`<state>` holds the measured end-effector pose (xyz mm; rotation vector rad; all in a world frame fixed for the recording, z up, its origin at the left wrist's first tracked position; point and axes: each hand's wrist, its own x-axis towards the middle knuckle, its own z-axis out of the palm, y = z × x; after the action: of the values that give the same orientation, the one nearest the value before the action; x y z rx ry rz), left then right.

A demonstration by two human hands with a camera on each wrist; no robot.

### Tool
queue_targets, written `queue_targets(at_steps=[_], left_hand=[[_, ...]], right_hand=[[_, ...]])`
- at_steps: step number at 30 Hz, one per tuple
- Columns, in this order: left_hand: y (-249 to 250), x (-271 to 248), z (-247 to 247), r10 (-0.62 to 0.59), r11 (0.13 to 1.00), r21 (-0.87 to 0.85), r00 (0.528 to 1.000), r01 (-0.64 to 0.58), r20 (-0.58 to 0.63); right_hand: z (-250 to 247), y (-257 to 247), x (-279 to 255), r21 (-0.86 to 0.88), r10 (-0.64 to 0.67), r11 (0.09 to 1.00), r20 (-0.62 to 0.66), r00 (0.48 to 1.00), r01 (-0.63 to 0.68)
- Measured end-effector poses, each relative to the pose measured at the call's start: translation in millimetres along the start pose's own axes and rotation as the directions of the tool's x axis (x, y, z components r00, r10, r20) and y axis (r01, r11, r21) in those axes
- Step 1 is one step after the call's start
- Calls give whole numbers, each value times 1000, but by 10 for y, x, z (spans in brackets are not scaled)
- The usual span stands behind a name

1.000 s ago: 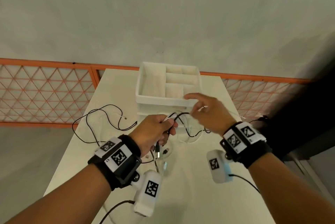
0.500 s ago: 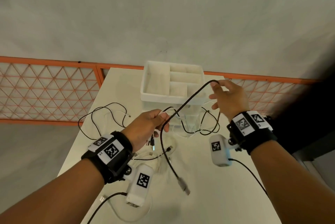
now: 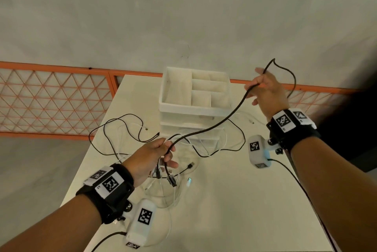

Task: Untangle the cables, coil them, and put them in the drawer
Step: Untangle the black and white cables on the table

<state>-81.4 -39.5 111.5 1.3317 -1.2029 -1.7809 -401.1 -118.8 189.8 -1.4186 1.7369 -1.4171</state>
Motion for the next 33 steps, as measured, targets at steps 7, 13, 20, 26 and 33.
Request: queue_targets(at_steps=[7,13,20,26,33], left_hand=[[72,-91,-21,-3,993,-116,1000,3,-4],[83,-40,48,-25,1000,3,1000,25,5],[59,-47,124,-74,993,94,995,68,66],[49,-83,93,-100,995,2,994,100,47],[79,-93,55,-113,990,-78,992,117,48]], right_hand=[[68,949,-537,-548,410,814,309,858,-192],[60,868,-381,-432,247,896,284,926,-106],[-62,113,95,-231,26,972,-57,998,-38],[39,518,-76,-258,212,947,58,976,-190],[243,1305,-709,-793,599,593,316,736,-142]])
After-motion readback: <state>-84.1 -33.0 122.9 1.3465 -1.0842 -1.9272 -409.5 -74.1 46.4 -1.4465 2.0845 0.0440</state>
